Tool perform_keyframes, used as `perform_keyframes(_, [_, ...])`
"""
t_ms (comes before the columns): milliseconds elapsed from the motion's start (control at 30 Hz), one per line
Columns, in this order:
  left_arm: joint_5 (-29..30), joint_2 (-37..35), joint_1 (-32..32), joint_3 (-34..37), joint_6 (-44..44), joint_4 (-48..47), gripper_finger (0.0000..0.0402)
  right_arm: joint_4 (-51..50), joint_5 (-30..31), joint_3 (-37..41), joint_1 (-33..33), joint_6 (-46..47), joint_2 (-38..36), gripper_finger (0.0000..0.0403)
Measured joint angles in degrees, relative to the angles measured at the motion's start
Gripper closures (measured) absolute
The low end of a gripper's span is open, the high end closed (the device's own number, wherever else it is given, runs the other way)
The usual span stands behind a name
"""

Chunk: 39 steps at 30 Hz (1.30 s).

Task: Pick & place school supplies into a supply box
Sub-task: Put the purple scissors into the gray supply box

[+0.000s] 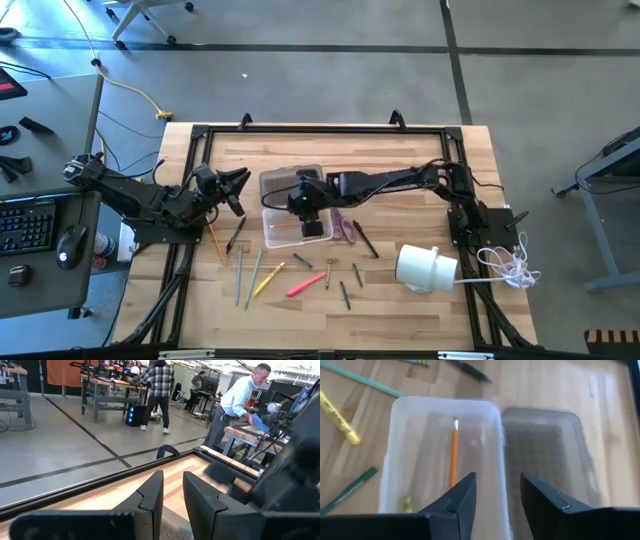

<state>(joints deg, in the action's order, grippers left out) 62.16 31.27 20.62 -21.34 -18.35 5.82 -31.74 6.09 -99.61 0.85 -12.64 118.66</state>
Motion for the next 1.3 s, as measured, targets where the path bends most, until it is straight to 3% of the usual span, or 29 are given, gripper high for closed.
perform_keyframes(167, [-0.1,0.0,0.02,0.0,0.0,-0.05,0.0291,-19.65,-0.9,-6.24,-0.27,11.07,-0.16,0.0269])
perform_keyframes(300, [-0.4,0.0,0.01,0.0,0.0,-0.39,0.0291,-25.09,-1.27,-3.84,-0.21,17.95,-0.16,0.0269])
perform_keyframes(433, [-1.66,0.01,0.01,0.0,0.0,-0.43,0.0291,-24.99,2.68,3.28,-0.15,20.91,-0.12,0.0269])
perform_keyframes(633, [-2.66,0.02,0.0,0.0,-0.02,-0.44,0.0291,-26.58,2.46,11.13,0.69,25.98,0.03,0.0269])
perform_keyframes(1300, [-2.63,0.02,0.01,0.0,-0.28,-0.41,0.0291,-20.69,-4.06,13.92,1.13,27.98,-0.01,0.0269])
